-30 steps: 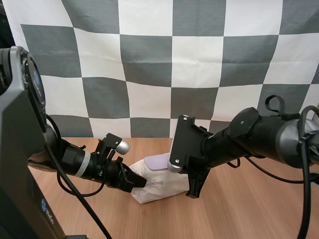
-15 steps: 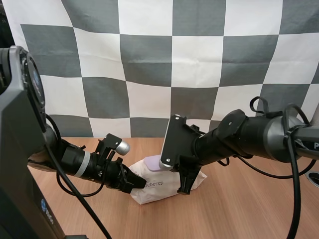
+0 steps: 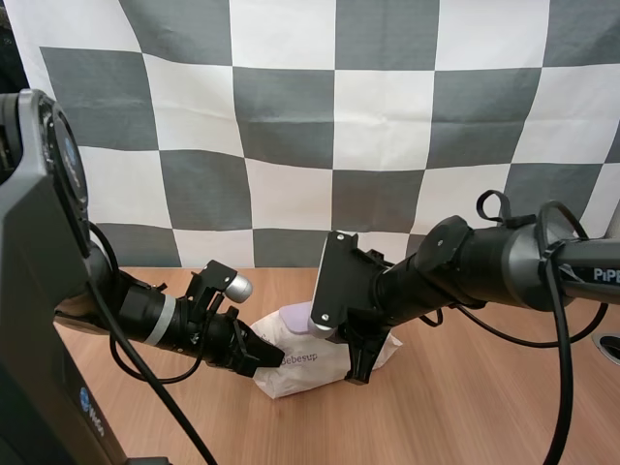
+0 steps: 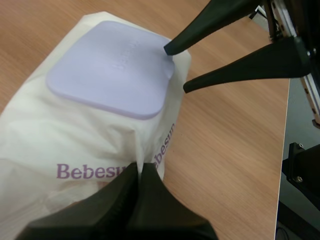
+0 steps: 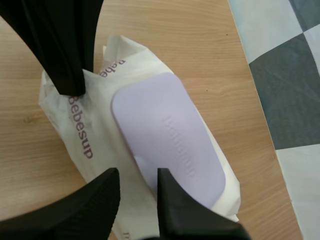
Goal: Open the wet wipes lid
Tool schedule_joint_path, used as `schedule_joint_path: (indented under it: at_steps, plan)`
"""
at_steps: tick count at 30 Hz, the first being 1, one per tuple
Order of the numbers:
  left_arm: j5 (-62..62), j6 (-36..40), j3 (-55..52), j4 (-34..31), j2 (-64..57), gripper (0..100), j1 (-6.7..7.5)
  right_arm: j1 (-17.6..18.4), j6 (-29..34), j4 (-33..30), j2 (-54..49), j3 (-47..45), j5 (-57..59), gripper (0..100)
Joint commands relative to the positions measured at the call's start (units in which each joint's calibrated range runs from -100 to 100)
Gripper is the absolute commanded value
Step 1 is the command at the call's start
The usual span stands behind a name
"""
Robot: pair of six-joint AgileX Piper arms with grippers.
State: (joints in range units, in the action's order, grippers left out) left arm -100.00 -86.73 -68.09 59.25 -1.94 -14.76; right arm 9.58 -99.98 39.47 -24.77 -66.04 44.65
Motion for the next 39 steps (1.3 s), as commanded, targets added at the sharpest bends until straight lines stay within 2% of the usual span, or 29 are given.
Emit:
schedule_joint_path:
  at_steps: [1,9,20,26,29,34,39]
  plan:
    - [0.0,0.01,0.07,-0.07,-0.02,0,0.05,0.5,-0.02,-0.01,0.27,-0.04,-1.43,45]
    - [0.0,0.01,0.07,-0.79,-0.02,0,0.05,1.45,-0.02,-0.22,0.38,-0.04,-6.53,45]
    - [0.0,0.01,0.07,-0.79,-0.02,0,0.05,1.45,-0.02,-0.55,4.42,-0.04,-7.24,45]
    - [0.0,0.01,0.07,-0.79,-0.02,0,0.05,1.45,-0.02,-0.39,4.51,-0.04,-8.18,41]
    - [0.0,0.01,0.07,-0.91,-0.02,0,0.05,1.45,-0.02,-0.39,4.51,-0.04,-9.56,34]
    - [0.0,-0.09,0.07,-1.25,-0.02,0,0.05,1.45,-0.02,-0.39,4.51,-0.04,-9.56,0]
    - [0.0,-0.09,0.07,-1.25,-0.02,0,0.05,1.45,-0.02,-0.3,4.51,-0.04,-9.56,0]
